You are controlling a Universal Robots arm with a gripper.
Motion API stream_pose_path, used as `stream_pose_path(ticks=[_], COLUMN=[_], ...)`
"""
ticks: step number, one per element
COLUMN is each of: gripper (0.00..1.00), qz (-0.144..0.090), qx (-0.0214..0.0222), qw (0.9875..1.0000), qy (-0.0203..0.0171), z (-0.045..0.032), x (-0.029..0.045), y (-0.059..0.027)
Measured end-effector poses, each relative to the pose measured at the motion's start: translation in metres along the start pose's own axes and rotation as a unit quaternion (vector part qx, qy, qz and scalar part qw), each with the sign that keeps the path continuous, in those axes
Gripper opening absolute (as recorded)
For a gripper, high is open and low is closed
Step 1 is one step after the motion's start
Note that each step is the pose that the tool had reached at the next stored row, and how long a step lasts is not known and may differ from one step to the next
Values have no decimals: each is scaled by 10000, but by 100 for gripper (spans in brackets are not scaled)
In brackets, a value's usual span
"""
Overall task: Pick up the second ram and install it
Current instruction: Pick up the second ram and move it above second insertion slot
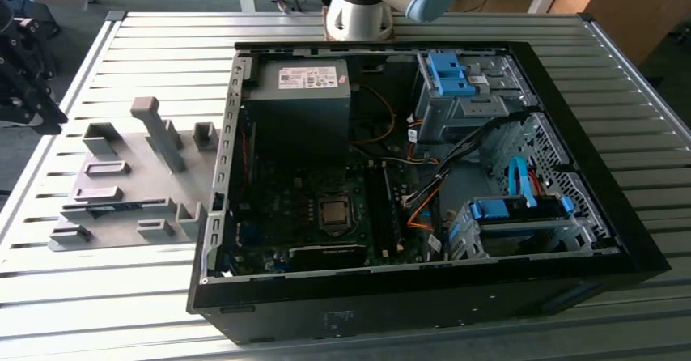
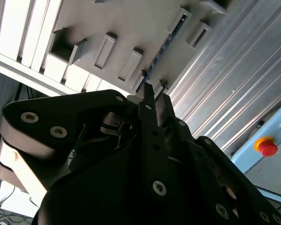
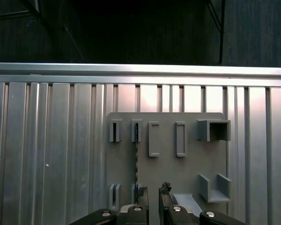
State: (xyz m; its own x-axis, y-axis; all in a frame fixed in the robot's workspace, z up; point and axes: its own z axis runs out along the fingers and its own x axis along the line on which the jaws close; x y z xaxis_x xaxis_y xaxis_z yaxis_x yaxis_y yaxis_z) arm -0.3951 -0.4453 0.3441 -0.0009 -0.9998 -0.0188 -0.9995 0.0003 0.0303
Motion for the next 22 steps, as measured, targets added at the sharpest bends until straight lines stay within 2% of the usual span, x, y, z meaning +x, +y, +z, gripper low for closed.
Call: stream_pose_path(ticks=[6, 7, 9, 10, 22], gripper=[25, 31, 31, 37, 37], qz=[0, 0, 0, 0, 0], qx=[0, -1, -1, 0, 0], qw=[10000, 10000, 10000, 10000, 10000], qy=[0, 1, 1, 0, 0], z=[39, 39, 40, 40, 60], x=[2, 3, 3, 3, 3], y=[-1, -1, -1, -1, -2])
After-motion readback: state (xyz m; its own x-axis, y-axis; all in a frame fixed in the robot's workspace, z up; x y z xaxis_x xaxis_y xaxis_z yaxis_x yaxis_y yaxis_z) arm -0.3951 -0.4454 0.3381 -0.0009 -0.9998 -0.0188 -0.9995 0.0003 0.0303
